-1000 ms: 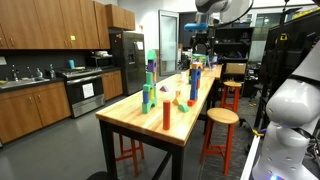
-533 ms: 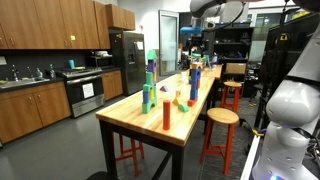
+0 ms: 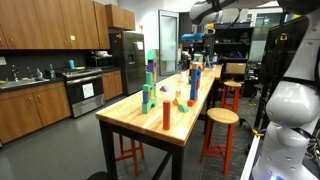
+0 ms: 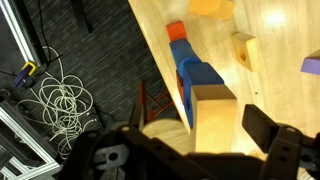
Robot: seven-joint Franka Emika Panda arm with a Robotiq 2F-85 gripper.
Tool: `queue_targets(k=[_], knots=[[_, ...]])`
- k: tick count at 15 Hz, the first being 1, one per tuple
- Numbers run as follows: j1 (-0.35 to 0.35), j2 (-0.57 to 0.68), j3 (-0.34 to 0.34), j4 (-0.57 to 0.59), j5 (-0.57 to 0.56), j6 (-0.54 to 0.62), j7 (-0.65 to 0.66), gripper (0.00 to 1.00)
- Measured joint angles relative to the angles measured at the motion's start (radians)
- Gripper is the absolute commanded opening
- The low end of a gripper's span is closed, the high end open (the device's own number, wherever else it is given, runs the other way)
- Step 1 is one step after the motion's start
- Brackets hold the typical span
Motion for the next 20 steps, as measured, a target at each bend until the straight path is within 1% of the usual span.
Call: queue_targets(k=[3, 14, 20], knots=[[0.000, 0.012, -0.015, 0.002, 0.008, -0.005, 0.000, 1.00], [0.023, 0.028, -0.016, 0.031, 0.028, 0.009, 0.000, 1.00], [0.017, 0.058, -0.046, 0.047, 0.043, 0.029, 0.001, 1.00]])
